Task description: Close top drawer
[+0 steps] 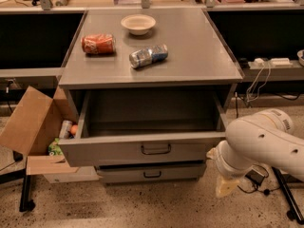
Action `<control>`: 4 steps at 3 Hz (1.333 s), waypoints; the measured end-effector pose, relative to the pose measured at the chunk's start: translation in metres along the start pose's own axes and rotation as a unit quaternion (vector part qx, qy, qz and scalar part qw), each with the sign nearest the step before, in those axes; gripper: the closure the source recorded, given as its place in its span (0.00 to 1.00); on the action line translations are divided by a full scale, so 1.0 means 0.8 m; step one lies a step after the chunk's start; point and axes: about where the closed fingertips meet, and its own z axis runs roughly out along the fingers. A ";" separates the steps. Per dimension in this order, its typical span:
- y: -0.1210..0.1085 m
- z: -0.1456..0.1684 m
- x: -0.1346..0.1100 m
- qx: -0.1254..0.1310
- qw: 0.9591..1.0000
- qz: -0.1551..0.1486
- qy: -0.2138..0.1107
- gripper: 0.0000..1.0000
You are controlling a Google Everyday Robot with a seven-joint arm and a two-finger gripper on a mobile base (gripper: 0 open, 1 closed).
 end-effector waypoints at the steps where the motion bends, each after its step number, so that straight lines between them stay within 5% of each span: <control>1: -0.028 0.002 0.009 0.013 1.000 0.000 -0.004 0.49; 2: -0.061 0.005 0.005 0.026 1.000 0.001 -0.017 0.80; 3: -0.080 0.004 -0.002 0.039 0.999 0.004 -0.028 1.00; 4: -0.094 0.006 -0.008 0.052 0.998 0.008 -0.042 1.00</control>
Offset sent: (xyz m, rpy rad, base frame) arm 0.0681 -0.0035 0.0014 0.0497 -0.0560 0.0006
